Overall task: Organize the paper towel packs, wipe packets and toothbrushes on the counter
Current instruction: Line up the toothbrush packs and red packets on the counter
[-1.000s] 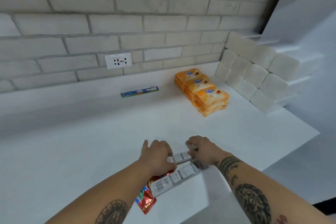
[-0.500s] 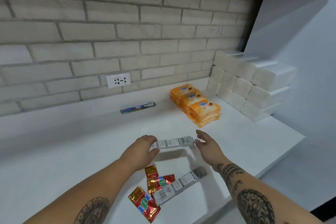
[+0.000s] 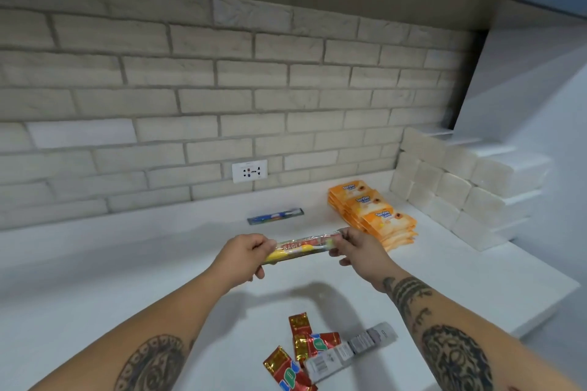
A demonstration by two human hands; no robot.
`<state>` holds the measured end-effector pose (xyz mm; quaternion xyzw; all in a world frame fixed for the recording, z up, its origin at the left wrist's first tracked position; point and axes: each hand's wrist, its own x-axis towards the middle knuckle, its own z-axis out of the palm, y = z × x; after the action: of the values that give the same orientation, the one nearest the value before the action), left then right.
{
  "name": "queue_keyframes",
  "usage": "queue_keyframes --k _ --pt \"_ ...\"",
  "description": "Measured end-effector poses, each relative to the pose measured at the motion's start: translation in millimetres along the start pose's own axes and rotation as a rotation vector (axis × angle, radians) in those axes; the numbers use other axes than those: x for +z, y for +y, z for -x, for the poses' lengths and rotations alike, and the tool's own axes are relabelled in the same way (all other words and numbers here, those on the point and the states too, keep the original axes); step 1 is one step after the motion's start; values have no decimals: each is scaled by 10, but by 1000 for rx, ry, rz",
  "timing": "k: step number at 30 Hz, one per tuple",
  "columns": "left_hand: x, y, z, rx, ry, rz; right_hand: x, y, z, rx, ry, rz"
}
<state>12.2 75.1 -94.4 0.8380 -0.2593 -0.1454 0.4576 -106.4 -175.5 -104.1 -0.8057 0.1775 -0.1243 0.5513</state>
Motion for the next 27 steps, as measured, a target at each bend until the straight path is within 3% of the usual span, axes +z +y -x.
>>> queue_keyframes --k 5,20,27 --pt "-31 -114 45 -19 28 153 96 21 -2 16 71 -77" --pt "379 -340 -315 119 4 -247 41 344 -279 121 190 -124" --pt "675 -594 -697 40 -1 -276 55 704 -651 17 150 184"
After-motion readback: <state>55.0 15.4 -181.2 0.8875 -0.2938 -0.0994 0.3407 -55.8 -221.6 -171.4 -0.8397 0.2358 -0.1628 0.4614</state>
